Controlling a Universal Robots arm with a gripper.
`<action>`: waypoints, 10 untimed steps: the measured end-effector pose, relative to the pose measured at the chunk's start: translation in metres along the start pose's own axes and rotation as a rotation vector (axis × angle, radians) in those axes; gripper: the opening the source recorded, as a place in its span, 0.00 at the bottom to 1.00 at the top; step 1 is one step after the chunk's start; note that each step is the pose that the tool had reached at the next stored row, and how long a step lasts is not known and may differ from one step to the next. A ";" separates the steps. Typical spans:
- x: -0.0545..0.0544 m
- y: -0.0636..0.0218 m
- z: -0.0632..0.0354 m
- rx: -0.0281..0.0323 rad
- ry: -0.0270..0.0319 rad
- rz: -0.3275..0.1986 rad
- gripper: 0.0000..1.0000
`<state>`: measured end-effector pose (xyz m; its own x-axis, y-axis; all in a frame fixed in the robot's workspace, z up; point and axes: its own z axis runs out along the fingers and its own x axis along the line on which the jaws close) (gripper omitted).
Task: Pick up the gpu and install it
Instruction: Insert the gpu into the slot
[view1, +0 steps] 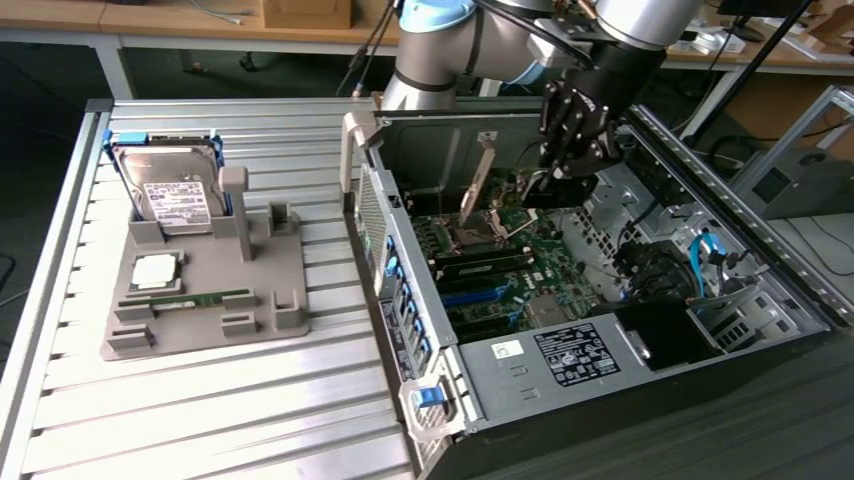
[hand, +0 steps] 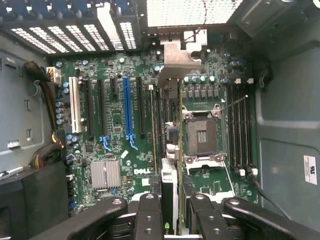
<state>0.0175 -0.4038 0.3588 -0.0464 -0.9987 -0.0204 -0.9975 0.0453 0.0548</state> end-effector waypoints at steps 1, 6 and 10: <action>0.000 0.0000 0.0000 -0.0002 0.0005 -0.008 0.27; 0.000 0.0000 0.0000 -0.0009 0.0026 -0.046 0.27; 0.000 0.0000 0.0000 -0.0016 0.0043 -0.077 0.27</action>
<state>0.0175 -0.4038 0.3588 0.0304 -0.9993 -0.0203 -0.9980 -0.0315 0.0548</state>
